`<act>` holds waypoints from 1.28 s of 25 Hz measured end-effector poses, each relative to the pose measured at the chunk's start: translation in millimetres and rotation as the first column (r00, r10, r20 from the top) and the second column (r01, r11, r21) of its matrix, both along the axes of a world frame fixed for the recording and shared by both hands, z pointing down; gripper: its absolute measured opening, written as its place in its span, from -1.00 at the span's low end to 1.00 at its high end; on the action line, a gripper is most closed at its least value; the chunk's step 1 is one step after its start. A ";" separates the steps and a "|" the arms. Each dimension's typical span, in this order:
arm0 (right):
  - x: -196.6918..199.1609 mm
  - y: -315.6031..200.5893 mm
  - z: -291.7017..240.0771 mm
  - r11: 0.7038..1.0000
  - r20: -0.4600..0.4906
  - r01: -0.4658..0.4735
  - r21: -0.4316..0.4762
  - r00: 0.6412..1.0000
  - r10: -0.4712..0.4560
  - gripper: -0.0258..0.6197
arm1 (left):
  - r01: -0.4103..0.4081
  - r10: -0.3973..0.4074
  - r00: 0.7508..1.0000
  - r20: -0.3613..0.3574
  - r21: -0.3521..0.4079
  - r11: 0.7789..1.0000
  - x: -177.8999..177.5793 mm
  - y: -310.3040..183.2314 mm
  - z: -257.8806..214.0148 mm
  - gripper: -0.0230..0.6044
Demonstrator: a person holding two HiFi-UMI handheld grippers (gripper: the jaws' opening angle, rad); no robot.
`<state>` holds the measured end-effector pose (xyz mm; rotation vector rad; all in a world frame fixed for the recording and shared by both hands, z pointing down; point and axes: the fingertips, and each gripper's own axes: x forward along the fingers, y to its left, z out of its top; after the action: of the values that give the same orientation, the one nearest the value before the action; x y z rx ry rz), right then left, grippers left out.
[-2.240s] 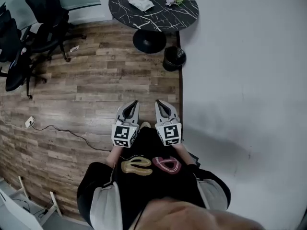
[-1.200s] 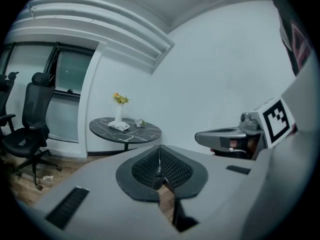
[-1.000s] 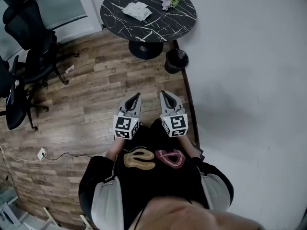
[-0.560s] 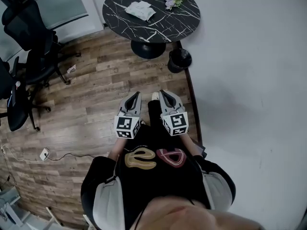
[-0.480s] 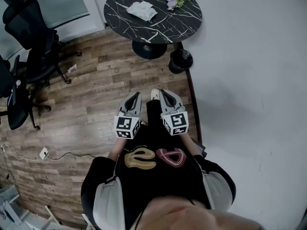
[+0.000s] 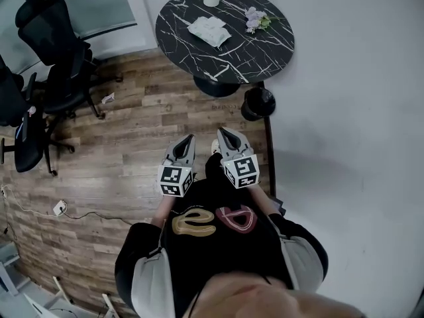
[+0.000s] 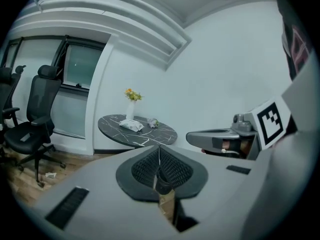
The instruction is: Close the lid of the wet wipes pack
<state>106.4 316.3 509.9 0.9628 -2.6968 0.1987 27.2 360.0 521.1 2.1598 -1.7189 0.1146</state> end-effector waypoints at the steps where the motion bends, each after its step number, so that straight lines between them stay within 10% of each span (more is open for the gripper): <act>1: -1.3 -11.3 -1.0 1.000 0.003 0.006 0.003 1.000 -0.006 -0.89 | 0.005 -0.005 1.000 0.003 0.002 1.000 -0.2 -11.0 -0.5 -0.87; 32: 37.9 -219.6 11.6 0.995 -0.043 0.101 -0.002 0.994 -0.101 -0.89 | 0.094 -0.095 0.993 0.065 0.024 0.995 39.7 -225.9 -8.8 -0.87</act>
<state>144.3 96.7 521.5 0.8185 -2.6974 0.1555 66.9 134.2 512.3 2.1066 -1.8636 0.1449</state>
